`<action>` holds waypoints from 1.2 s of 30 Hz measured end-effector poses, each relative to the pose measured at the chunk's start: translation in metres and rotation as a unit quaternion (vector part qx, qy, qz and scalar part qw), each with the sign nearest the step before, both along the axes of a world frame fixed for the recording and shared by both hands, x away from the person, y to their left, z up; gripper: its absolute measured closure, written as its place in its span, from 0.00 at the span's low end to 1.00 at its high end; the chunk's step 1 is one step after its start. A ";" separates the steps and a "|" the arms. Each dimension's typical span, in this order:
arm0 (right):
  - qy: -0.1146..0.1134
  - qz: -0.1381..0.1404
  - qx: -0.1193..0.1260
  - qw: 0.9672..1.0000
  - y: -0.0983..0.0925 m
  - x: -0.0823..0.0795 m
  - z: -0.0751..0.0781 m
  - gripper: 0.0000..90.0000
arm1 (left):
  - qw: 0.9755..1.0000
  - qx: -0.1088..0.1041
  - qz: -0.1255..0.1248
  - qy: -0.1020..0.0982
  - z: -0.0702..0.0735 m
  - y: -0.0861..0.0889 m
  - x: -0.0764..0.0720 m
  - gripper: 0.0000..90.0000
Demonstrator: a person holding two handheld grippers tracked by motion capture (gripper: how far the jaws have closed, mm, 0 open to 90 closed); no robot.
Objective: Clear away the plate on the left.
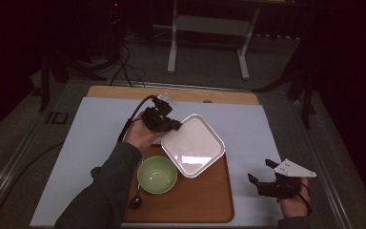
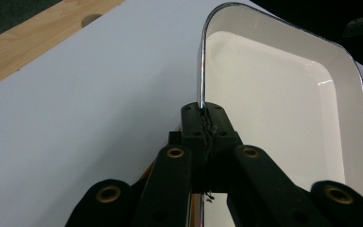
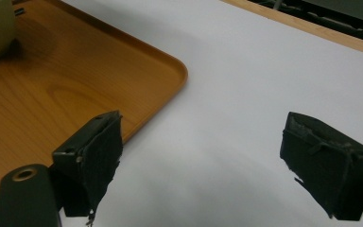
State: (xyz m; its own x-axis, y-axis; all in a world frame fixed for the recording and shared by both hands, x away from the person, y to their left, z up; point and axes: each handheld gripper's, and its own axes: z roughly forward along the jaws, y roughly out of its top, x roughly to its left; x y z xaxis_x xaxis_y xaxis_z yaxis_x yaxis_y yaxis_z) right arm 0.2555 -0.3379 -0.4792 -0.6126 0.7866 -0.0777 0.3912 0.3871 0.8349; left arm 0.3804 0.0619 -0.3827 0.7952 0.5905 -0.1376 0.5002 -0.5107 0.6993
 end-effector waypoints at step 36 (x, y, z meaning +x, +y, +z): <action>-0.001 0.002 0.000 1.000 0.000 0.000 0.000 0.15 | 0.998 0.040 -0.051 0.001 -0.023 -0.042 -0.004 0.99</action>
State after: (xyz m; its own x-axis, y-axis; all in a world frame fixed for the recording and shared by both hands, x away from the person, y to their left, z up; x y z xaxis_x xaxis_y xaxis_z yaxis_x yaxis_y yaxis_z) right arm 0.2555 -0.3378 -0.4790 -0.6153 0.7844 -0.0788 0.3885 0.3886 0.8355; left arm 0.3762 0.0203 -0.4061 0.8517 0.5153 -0.0951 0.4442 -0.6136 0.6528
